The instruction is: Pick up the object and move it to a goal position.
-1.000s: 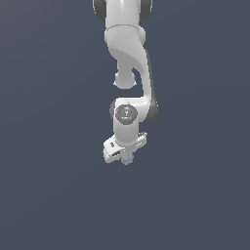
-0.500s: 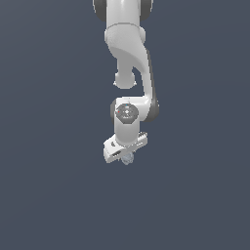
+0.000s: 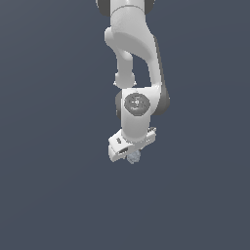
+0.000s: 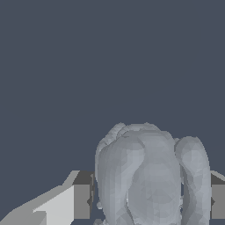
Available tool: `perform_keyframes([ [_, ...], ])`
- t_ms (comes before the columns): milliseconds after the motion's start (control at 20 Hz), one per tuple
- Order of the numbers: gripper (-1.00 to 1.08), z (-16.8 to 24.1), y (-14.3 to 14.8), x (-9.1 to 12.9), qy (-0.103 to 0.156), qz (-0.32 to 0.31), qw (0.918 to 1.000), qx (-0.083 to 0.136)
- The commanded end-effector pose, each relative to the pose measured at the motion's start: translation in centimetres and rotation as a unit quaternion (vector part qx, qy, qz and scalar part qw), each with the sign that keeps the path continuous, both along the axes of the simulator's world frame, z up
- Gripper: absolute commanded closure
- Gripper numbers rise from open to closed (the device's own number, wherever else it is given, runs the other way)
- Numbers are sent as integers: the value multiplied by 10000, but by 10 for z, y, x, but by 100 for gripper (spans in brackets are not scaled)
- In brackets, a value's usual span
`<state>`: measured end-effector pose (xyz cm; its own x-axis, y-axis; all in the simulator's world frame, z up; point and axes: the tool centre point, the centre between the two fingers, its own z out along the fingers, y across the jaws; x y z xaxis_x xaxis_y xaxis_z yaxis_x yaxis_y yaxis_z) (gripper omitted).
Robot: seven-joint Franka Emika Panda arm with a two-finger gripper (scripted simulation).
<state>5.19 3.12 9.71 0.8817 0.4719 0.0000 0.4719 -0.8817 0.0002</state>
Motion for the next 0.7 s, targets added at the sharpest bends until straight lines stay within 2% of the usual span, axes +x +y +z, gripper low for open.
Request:
perform_keyframes([
  [0, 108, 20, 10, 6, -4, 2, 10000, 1],
  [650, 108, 134, 68, 41, -2, 3, 10000, 1],
])
